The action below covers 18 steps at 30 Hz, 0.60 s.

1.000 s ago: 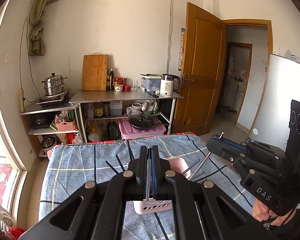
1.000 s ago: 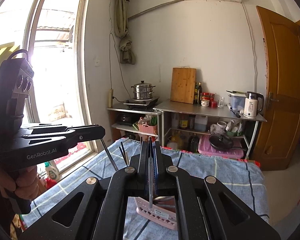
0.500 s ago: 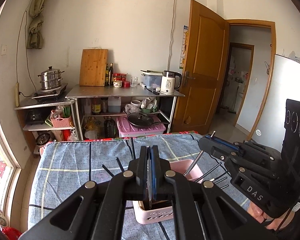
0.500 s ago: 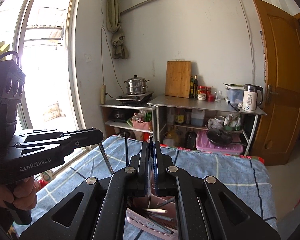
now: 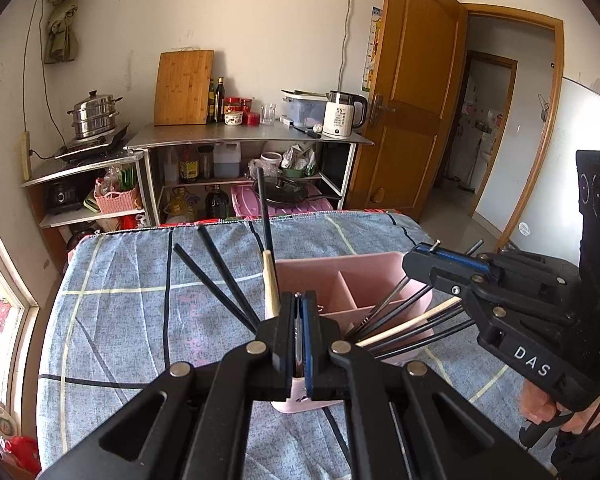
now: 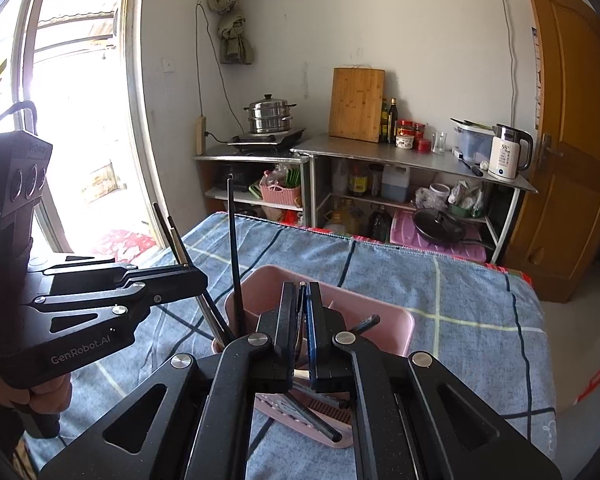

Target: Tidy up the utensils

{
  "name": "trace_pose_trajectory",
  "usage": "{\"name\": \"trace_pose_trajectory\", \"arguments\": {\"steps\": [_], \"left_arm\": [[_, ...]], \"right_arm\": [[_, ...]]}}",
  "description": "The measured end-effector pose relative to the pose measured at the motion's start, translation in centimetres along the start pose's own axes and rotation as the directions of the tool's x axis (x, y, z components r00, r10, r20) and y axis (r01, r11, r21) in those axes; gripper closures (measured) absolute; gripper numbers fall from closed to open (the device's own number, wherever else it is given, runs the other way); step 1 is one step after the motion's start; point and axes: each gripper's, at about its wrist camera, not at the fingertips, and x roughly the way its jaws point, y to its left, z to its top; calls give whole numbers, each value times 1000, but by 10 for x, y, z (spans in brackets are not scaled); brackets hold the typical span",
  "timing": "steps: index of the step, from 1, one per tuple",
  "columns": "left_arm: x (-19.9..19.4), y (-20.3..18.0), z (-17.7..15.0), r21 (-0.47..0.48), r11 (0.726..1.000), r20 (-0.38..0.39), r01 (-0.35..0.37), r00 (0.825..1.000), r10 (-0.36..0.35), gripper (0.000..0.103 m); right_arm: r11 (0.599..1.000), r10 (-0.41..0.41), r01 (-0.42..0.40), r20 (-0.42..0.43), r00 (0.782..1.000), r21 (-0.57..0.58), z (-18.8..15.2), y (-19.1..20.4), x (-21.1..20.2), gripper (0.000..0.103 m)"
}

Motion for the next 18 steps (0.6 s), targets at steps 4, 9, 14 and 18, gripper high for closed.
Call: {"name": "trace_pose_trajectory", "arguments": {"steps": [4, 9, 14, 18], "left_arm": [[0, 0, -4, -12, 1000, -5, -2, 1000, 2, 99], [-12, -1, -3, -22, 1000, 23, -7, 1000, 8, 91], [-35, -4, -8, -32, 999, 67, -5, 998, 7, 78], [-54, -7, -19, -36, 999, 96, -14, 995, 17, 73]], "right_arm": [[1000, -7, 7, 1, 1000, -8, -1, 0, -4, 92], [1000, -7, 7, 24, 1000, 7, -1, -5, -19, 91], [1000, -12, 11, 55, 998, 18, -6, -8, -43, 90], [1000, -16, 14, 72, 997, 20, -18, -8, -63, 90]]}}
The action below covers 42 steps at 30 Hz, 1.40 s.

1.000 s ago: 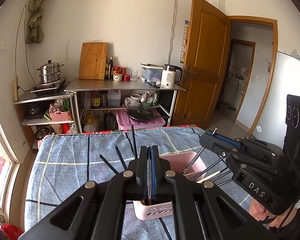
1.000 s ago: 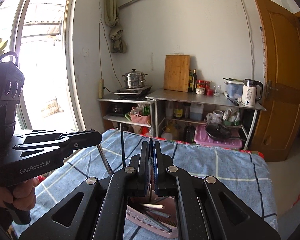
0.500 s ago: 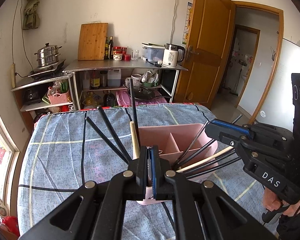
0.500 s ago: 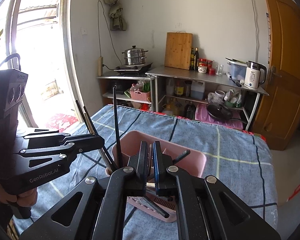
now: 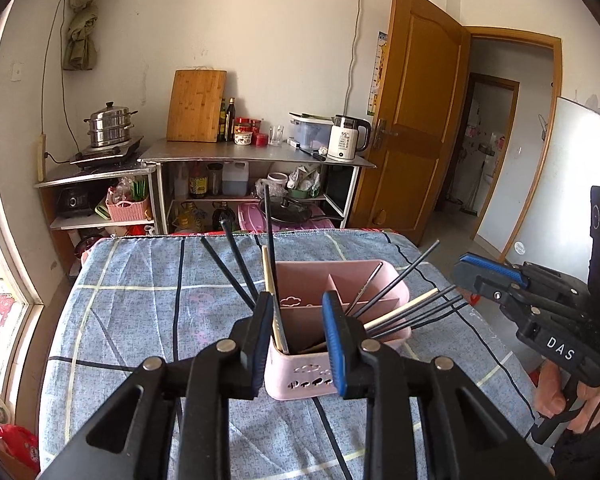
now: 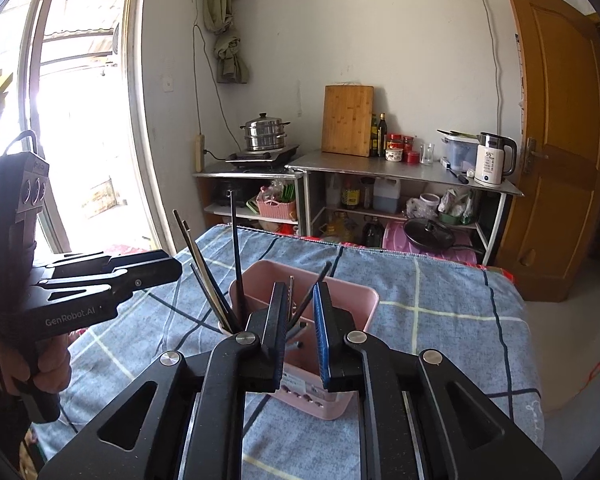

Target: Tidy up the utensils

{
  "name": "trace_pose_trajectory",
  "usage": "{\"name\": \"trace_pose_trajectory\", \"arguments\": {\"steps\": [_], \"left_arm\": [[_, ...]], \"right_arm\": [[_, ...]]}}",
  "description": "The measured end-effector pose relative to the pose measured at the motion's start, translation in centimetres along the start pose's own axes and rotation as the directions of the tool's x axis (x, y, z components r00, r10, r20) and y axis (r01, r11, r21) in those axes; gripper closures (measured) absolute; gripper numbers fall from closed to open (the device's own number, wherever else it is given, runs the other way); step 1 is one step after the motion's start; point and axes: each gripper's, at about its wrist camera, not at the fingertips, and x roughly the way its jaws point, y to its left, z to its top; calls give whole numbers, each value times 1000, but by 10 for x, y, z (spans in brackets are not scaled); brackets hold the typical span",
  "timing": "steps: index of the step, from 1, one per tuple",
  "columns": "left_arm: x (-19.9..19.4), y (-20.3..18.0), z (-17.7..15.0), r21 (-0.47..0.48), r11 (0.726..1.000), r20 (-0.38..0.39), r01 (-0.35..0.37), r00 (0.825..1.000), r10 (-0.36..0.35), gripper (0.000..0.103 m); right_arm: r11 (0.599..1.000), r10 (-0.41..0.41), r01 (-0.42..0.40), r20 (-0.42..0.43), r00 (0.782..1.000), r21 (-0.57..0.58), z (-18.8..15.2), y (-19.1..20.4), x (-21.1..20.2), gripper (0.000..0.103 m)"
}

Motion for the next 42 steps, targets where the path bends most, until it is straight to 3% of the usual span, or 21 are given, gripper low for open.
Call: {"name": "trace_pose_trajectory", "arguments": {"steps": [15, 30, 42], "left_arm": [[-58, -32, -72, -2, 999, 58, -46, 997, 46, 61], [-85, -53, -144, -11, 998, 61, -65, 996, 65, 60], [-93, -60, -169, -5, 995, 53, -96, 994, 96, 60]], "right_arm": [[999, -23, 21, 49, 999, 28, -72, 15, -77, 87], [998, -41, 40, 17, 999, 48, -141, 42, -105, 86], [998, -64, 64, 20, 998, 27, -166, 56, -113, 86]]}}
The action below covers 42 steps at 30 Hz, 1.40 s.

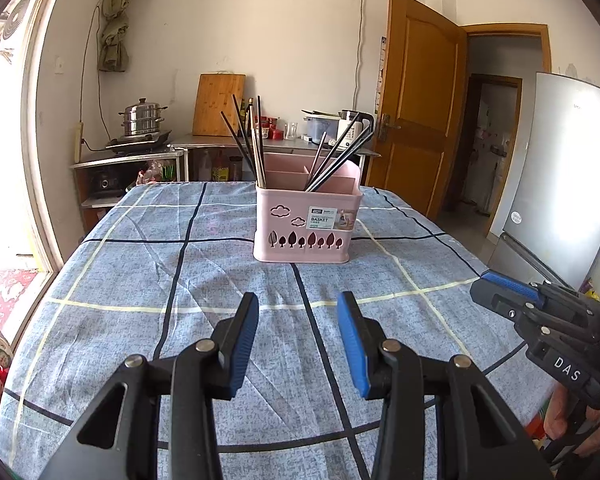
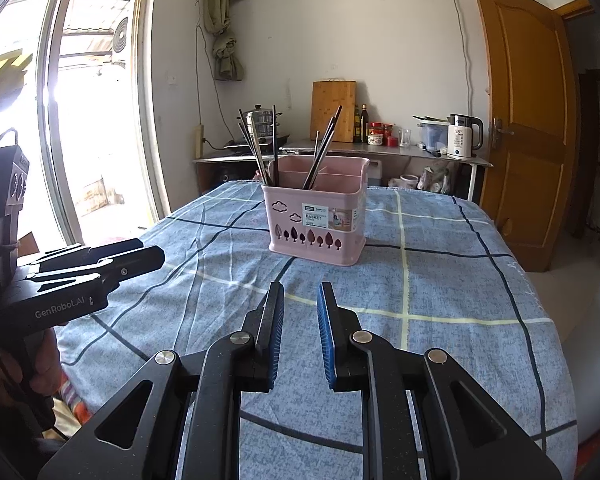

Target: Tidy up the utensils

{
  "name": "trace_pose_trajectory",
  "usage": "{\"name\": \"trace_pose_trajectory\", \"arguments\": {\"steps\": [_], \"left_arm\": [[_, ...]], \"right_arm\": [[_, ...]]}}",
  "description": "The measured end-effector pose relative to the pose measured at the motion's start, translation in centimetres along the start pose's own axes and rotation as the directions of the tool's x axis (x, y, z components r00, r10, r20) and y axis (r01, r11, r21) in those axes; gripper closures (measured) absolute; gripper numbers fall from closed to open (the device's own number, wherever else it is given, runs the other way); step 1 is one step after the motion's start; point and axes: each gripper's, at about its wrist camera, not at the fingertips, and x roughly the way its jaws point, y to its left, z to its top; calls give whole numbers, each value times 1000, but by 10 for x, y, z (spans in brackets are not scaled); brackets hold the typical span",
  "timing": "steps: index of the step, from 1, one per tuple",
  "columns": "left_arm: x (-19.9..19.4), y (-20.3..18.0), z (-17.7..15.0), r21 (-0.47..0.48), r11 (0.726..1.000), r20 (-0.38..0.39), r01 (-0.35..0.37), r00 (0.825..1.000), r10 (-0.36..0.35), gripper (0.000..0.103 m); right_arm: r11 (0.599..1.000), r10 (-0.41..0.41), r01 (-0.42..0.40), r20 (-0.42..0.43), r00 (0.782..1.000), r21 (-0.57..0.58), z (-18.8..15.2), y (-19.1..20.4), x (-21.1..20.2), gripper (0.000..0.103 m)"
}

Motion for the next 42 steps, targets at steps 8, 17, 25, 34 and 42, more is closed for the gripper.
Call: {"name": "trace_pose_trajectory", "arguments": {"steps": [8, 17, 25, 34, 42], "left_arm": [[-4, -4, -3, 8, 1000, 21, 12, 1000, -12, 60], [1, -13, -7, 26, 1000, 13, 15, 1000, -16, 60], [2, -15, -9, 31, 999, 8, 19, 1000, -19, 60], [1, -16, -10, 27, 999, 3, 23, 1000, -24, 60], [1, -16, -10, 26, 999, 5, 25, 1000, -25, 60]], "right_arm": [[1000, -10, 10, 3, 1000, 2, -5, 1, -1, 85], [1000, -20, 20, 4, 1000, -3, -7, 3, -1, 85], [1000, -24, 24, 7, 1000, 1, -7, 2, -2, 83], [1000, -28, 28, 8, 1000, 1, -7, 2, -2, 68], [1000, -30, 30, 4, 1000, -2, -6, 3, -2, 68]]}}
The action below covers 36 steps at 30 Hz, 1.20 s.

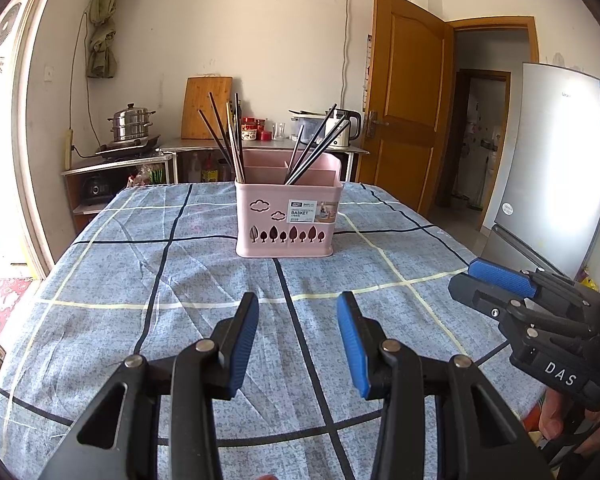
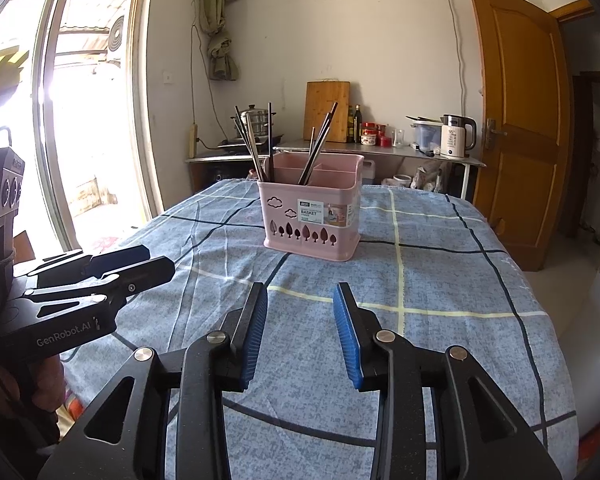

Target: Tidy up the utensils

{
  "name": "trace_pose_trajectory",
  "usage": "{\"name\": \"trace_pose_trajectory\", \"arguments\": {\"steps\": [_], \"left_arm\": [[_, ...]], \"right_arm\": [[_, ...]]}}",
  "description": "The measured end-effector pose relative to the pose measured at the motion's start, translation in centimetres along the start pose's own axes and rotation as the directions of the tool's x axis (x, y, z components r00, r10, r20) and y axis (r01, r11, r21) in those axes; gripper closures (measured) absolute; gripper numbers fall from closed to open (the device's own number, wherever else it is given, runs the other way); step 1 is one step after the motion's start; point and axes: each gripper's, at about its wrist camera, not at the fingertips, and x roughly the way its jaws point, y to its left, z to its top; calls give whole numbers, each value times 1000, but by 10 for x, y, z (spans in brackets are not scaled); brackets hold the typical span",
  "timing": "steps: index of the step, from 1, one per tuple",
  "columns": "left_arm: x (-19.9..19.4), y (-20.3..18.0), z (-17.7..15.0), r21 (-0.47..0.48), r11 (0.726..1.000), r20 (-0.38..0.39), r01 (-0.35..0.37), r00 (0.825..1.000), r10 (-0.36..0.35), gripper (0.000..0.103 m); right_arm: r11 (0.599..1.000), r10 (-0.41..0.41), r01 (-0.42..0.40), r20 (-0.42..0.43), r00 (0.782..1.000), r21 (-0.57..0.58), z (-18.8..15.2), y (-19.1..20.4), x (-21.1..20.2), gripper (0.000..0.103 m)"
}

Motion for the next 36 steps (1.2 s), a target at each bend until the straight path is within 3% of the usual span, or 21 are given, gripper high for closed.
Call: {"name": "trace_pose_trajectory", "arguments": {"steps": [36], "left_arm": [[-2, -5, 0, 13, 1000, 12, -14, 1000, 13, 60]], "right_arm": [[1000, 1, -1, -6, 1000, -5, -2, 3, 1, 68]]}}
